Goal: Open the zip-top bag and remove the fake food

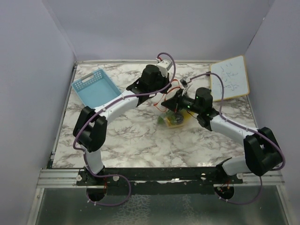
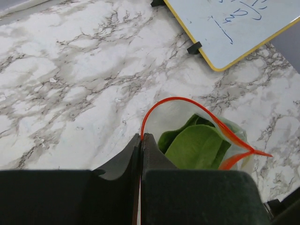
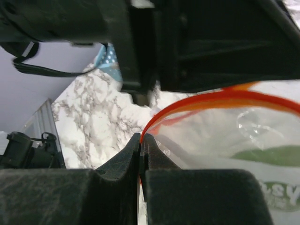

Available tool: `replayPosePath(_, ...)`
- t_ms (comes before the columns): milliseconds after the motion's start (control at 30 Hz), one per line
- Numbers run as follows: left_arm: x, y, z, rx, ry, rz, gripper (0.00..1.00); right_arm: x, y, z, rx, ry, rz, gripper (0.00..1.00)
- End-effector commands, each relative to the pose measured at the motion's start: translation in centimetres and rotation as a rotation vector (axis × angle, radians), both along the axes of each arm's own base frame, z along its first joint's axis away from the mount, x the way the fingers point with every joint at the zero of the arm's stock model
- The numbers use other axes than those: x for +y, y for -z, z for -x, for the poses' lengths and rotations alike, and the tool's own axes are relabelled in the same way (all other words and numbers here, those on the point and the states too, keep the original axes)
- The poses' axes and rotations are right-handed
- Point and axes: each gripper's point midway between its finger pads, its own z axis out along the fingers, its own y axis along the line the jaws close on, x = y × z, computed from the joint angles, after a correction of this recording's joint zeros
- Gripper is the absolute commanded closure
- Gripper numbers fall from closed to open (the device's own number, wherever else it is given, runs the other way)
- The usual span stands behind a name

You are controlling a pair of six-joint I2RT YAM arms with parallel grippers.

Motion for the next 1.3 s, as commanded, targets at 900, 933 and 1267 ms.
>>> replayPosePath(900,4.2,1.2,-3.2,-0.042,-0.111,0.027,1.00,4.2,8.2,3.3,0.176,-0.181,0.126,0.98)
replayPosePath(933,4.2,1.7,-2.9,-0.033,-0.106,0.027,1.00,3.9,8.9,3.8,0.204,-0.176,0.127,0.98)
replayPosePath(1267,-0.8,3.9,-0.9,-0.017,-0.023,0.065,1.00,-2.3,12.4,3.1,0.298,0.201,0.266,0.98)
